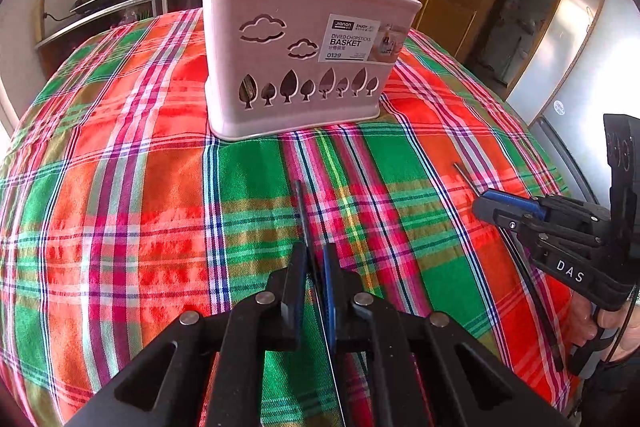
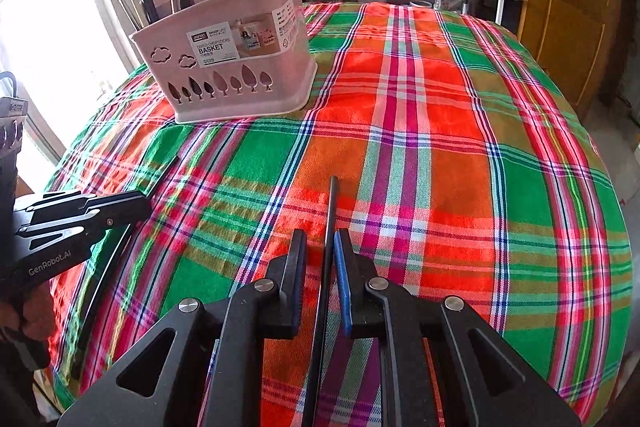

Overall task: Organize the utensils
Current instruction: 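Lift the black chopsticks with both tools and carry them over the pink basket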

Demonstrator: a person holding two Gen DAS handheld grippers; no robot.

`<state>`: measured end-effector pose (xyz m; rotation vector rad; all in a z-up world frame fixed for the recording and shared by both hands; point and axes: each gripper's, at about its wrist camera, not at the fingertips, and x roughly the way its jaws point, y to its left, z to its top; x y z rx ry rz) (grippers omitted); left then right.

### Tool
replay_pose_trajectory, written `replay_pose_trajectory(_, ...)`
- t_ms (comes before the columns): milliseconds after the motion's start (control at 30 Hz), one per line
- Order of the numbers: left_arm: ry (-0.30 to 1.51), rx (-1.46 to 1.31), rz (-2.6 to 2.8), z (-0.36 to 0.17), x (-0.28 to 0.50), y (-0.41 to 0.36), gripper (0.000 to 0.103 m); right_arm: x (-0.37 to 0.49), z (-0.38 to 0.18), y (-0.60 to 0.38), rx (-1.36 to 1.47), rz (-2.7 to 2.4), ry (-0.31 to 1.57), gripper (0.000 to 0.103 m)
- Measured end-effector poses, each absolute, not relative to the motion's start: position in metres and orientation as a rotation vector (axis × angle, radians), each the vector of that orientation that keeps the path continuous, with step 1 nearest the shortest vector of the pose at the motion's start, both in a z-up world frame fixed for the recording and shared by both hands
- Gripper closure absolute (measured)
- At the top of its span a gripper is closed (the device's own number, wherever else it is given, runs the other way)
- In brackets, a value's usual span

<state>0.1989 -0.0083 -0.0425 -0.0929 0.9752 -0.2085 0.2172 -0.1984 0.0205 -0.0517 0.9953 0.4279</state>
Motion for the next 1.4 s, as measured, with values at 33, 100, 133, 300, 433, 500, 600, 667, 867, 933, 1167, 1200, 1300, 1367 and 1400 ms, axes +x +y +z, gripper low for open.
replay_pose_trajectory(33, 0.974, -0.087, -0.21, -0.043, 0.201, -0.009, 0.096, 0.218, 0.02, -0.198, -0.05, 0.429, 0.997, 0.089)
replay_pose_trajectory(100, 0.972, -0.077, -0.21, -0.043, 0.205, -0.011, 0.096, 0.22, 0.021, -0.197, -0.056, 0.432, 0.998, 0.089)
replay_pose_trajectory(133, 0.971, -0.072, -0.209, -0.043, 0.207, -0.012, 0.096, 0.221, 0.02, -0.196, -0.06, 0.431, 0.997, 0.09)
replay_pose_trajectory(300, 0.965, -0.024, -0.194, -0.042, 0.211, -0.019, 0.096, 0.223, 0.02, -0.194, -0.061, 0.428, 1.0, 0.097)
replay_pose_trajectory(433, 0.963, -0.025, -0.189, -0.04, 0.211, -0.019, 0.097, 0.222, 0.024, -0.196, -0.035, 0.434, 0.998, 0.098)
replay_pose_trajectory(500, 0.95, -0.03, -0.192, -0.036, 0.208, -0.018, 0.097, 0.218, 0.031, -0.198, -0.026, 0.44, 0.979, 0.098)
replay_pose_trajectory(600, 0.913, -0.034, -0.201, -0.022, 0.199, -0.017, 0.097, 0.213, 0.046, -0.199, -0.018, 0.447, 0.942, 0.098)
replay_pose_trajectory(667, 0.88, -0.034, -0.211, -0.006, 0.193, -0.018, 0.097, 0.21, 0.06, -0.199, -0.011, 0.455, 0.909, 0.098)
replay_pose_trajectory(867, 0.757, -0.038, -0.238, 0.052, 0.173, -0.015, 0.098, 0.198, 0.11, -0.198, -0.004, 0.482, 0.786, 0.098)
replay_pose_trajectory(933, 0.712, -0.042, -0.245, 0.073, 0.167, -0.012, 0.098, 0.194, 0.127, -0.198, -0.006, 0.489, 0.747, 0.098)
replay_pose_trajectory(1167, 0.594, -0.045, -0.243, 0.127, 0.149, -0.002, 0.099, 0.18, 0.169, -0.199, -0.02, 0.497, 0.638, 0.098)
replay_pose_trajectory(1200, 0.588, -0.049, -0.242, 0.131, 0.149, 0.0, 0.099, 0.179, 0.172, -0.199, -0.019, 0.497, 0.63, 0.098)
replay_pose_trajectory(1300, 0.583, -0.052, -0.242, 0.135, 0.146, 0.003, 0.099, 0.176, 0.177, -0.2, -0.017, 0.497, 0.613, 0.098)
replay_pose_trajectory(1367, 0.587, -0.054, -0.244, 0.133, 0.145, 0.004, 0.099, 0.173, 0.177, -0.199, -0.019, 0.499, 0.611, 0.098)
replay_pose_trajectory(1400, 0.584, -0.054, -0.241, 0.133, 0.144, 0.004, 0.099, 0.173, 0.177, -0.199, -0.02, 0.499, 0.611, 0.098)
